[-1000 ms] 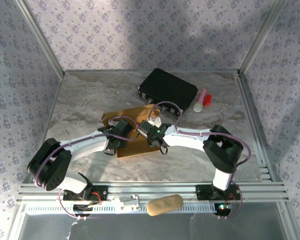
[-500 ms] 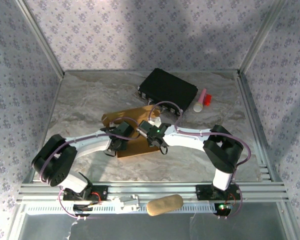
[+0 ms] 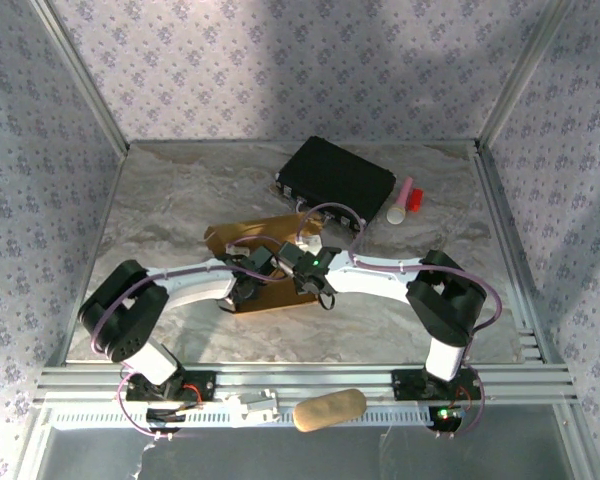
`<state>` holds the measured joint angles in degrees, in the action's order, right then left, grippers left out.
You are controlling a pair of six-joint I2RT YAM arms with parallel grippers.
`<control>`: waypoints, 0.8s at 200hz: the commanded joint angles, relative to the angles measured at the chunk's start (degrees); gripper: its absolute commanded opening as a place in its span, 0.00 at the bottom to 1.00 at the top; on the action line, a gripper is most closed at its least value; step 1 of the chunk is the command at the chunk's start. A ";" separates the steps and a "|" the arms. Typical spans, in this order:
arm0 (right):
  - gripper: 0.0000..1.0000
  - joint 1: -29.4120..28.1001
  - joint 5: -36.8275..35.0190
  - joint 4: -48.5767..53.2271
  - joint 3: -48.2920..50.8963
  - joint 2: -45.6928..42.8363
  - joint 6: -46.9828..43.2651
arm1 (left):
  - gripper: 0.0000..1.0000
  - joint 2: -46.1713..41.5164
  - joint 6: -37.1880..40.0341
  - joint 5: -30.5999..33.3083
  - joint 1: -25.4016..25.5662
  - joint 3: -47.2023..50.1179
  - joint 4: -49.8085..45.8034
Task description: Fold the paper box
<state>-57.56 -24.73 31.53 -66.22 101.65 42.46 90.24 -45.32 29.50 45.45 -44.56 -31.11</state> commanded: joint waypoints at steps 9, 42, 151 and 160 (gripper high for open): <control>0.00 -0.26 -3.39 2.65 -1.28 -0.13 0.76 | 0.00 1.45 0.06 4.84 0.71 -0.53 -5.21; 0.00 -0.05 -3.39 2.66 -0.65 -0.12 1.19 | 0.34 -1.03 1.15 0.69 0.74 -0.32 -3.70; 0.00 0.70 -2.86 2.27 -0.09 0.23 2.15 | 0.49 -7.61 3.97 -12.71 -2.89 1.73 -1.98; 0.00 0.70 -2.79 2.31 -0.12 0.23 2.19 | 0.47 -6.89 3.76 -12.18 -2.89 1.67 -2.40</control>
<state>-57.17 -26.09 31.97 -66.32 101.49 43.20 82.83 -41.93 18.74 43.07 -43.51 -32.99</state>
